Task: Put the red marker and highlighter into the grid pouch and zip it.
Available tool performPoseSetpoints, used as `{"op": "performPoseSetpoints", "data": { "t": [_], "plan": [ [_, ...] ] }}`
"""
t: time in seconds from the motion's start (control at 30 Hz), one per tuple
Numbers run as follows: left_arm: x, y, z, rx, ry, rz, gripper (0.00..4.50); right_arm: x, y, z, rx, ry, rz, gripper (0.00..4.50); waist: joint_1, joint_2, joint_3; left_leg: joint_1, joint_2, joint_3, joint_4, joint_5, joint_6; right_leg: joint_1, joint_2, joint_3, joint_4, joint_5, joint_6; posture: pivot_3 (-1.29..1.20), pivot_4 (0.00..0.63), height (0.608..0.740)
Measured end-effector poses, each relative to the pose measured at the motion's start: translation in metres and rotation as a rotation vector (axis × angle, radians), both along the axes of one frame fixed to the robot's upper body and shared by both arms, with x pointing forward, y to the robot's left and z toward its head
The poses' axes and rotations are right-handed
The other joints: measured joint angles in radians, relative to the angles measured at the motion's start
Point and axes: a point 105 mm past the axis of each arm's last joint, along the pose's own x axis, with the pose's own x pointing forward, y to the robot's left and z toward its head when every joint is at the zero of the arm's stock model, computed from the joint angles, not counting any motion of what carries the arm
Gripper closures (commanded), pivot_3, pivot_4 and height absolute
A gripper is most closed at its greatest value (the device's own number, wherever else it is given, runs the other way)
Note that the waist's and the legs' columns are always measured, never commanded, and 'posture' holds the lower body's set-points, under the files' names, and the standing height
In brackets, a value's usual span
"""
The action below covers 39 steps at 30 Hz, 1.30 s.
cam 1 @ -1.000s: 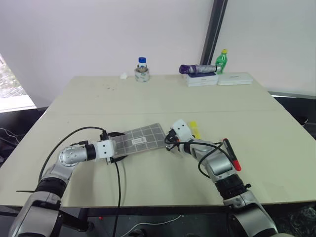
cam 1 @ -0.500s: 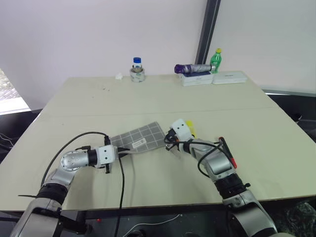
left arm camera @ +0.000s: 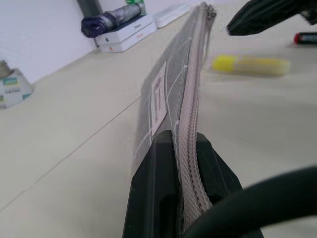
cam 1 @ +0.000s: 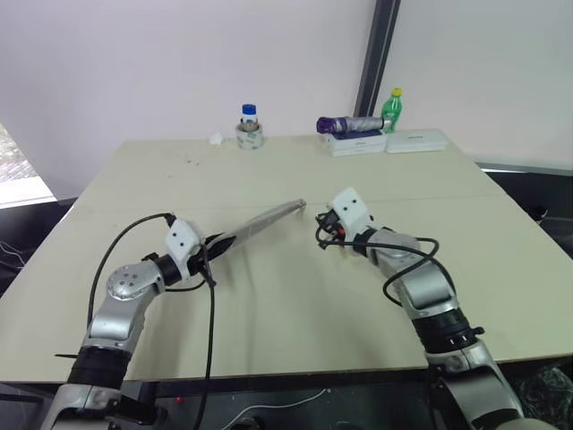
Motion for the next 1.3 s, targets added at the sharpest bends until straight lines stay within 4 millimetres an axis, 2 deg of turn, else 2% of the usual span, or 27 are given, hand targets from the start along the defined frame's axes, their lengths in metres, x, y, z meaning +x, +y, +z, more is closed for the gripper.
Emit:
{"op": "performPoseSetpoints", "data": {
  "t": [0.13, 0.37, 0.6, 0.87, 0.97, 1.0, 1.03, 1.17, 1.3],
  "plan": [
    [-0.002, 0.000, 0.007, -0.064, 0.003, 0.054, 4.50, -0.006, -0.009, 0.008, -0.007, -0.001, 0.013, 0.77, 0.002, 0.000, 0.000, 0.000, 0.000, 0.000, 0.000, 0.000, 0.000, 0.000, 0.000, 0.000, 0.000, 0.000, 0.000, 0.00, 0.150, 0.736],
    [-0.003, -0.001, 0.010, -0.081, 0.011, 0.078, 4.50, -0.009, -0.010, 0.010, 0.019, 0.016, 0.023, 0.77, 0.002, 0.000, 0.000, 0.000, 0.000, 0.000, 0.000, 0.000, 0.000, 0.000, 0.000, 0.000, -0.001, 0.000, 0.000, 0.00, 0.150, 0.736],
    [-0.004, -0.002, 0.010, -0.077, 0.013, 0.066, 4.50, -0.005, 0.009, 0.022, 0.092, 0.017, 0.051, 0.77, 0.002, 0.000, 0.000, 0.000, 0.000, 0.000, 0.000, 0.000, 0.000, 0.000, 0.000, 0.000, -0.001, 0.000, 0.000, 0.00, 0.150, 0.736],
    [-0.008, -0.005, 0.009, -0.065, 0.017, 0.034, 4.50, 0.006, 0.013, 0.024, 0.147, 0.039, 0.022, 0.77, 0.003, 0.000, 0.000, 0.000, 0.000, 0.000, 0.000, 0.000, 0.000, 0.000, -0.001, 0.000, -0.001, 0.000, 0.000, 0.00, 0.150, 0.736],
    [-0.009, -0.009, 0.006, -0.057, 0.028, 0.013, 4.50, 0.009, 0.017, 0.023, 0.179, 0.051, 0.028, 1.54, 0.002, 0.000, 0.000, 0.000, 0.000, 0.000, -0.001, 0.000, 0.000, 0.000, -0.001, 0.000, -0.001, 0.000, 0.000, 0.00, 0.150, 0.736],
    [-0.009, -0.011, 0.005, -0.055, 0.030, 0.007, 4.50, 0.010, 0.020, 0.022, 0.187, 0.056, 0.030, 2.00, 0.001, 0.000, 0.000, 0.000, 0.000, 0.000, -0.001, 0.000, 0.000, 0.000, -0.001, 0.000, -0.001, 0.000, 0.000, 0.00, 0.150, 0.736],
    [-0.010, -0.012, 0.005, -0.054, 0.030, 0.003, 4.50, 0.011, 0.021, 0.021, 0.192, 0.061, 0.032, 2.65, 0.001, 0.000, 0.000, 0.000, 0.000, 0.000, -0.001, 0.000, 0.000, 0.000, 0.000, 0.000, -0.001, 0.000, 0.000, 0.00, 0.150, 0.736],
    [-0.012, -0.013, 0.006, -0.051, 0.022, -0.004, 4.50, 0.011, 0.024, 0.018, 0.200, 0.075, 0.040, 4.48, 0.001, 0.000, 0.000, 0.000, 0.000, 0.000, -0.001, 0.000, 0.000, 0.000, -0.001, 0.000, -0.002, 0.000, 0.000, 0.00, 0.150, 0.736],
    [-0.013, -0.015, 0.002, -0.054, 0.034, -0.003, 4.50, 0.007, 0.027, 0.019, 0.202, 0.077, 0.067, 4.48, 0.002, 0.000, 0.000, 0.000, 0.000, 0.000, -0.001, 0.000, 0.000, 0.000, -0.001, 0.000, -0.002, 0.000, 0.000, 0.00, 0.150, 0.736]
  ]
}}
